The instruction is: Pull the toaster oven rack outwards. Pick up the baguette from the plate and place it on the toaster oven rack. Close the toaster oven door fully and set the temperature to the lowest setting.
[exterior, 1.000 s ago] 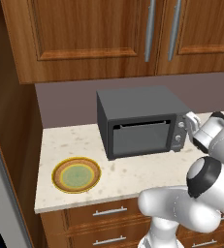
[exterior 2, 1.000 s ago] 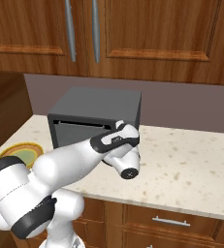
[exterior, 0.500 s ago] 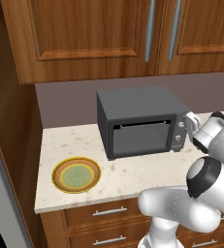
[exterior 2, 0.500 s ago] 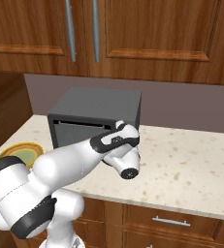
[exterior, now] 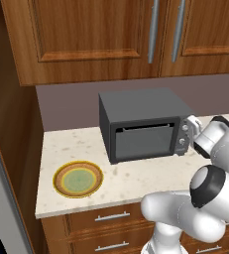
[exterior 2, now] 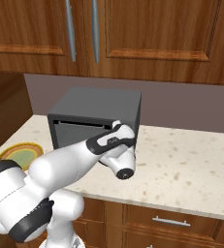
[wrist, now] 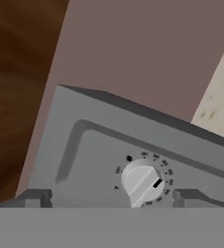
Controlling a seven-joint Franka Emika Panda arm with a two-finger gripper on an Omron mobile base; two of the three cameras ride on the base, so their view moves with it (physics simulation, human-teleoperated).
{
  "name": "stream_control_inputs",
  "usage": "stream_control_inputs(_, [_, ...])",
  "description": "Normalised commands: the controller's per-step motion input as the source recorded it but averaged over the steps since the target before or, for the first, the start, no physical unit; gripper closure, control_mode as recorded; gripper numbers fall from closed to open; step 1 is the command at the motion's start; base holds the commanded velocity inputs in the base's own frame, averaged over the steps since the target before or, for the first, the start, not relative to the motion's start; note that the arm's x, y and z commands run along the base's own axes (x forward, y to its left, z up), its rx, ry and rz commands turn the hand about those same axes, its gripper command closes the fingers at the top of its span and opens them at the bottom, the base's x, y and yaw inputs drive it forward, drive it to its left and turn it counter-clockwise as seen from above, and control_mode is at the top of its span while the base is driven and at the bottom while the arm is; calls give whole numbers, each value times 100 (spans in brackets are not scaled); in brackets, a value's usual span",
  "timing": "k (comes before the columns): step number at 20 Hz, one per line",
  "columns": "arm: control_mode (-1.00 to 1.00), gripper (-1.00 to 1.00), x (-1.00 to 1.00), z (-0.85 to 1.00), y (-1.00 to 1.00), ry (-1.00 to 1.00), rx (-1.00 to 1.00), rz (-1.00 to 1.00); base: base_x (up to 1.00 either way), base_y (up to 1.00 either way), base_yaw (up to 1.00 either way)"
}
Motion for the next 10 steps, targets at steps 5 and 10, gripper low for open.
stream_control_inputs(5, [-100,-100,0,0,-1,2,9,0,0,0,0])
stream_control_inputs(10, [-100,-100,1,0,-22,6,13,0,0,0,0])
